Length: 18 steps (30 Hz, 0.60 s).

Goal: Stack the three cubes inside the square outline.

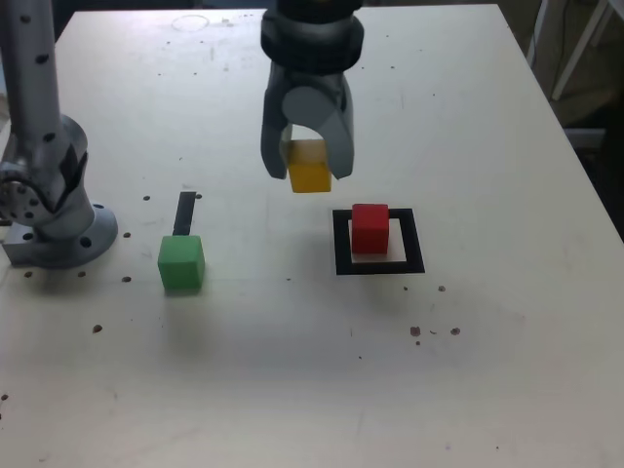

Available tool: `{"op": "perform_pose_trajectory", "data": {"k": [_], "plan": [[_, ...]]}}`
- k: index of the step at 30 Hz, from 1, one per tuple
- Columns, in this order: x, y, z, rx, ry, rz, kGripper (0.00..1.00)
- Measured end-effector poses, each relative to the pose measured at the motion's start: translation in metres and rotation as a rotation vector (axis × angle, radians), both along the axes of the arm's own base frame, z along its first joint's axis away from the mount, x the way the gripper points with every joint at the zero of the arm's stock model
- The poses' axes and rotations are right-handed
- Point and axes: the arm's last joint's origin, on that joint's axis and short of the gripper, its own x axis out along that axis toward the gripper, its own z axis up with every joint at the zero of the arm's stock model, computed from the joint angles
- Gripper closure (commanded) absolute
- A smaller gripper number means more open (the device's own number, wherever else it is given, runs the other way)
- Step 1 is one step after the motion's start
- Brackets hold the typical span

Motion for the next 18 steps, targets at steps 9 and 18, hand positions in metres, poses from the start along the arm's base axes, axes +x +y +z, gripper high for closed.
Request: {"op": "perform_pose_trajectory", "data": {"k": [9, 18], "plan": [[0.042, -0.007, -0.007, -0.037, 0.010, -0.036, 0.70], [0.060, -0.008, -0.021, -0.047, 0.035, -0.053, 0.70]]}}
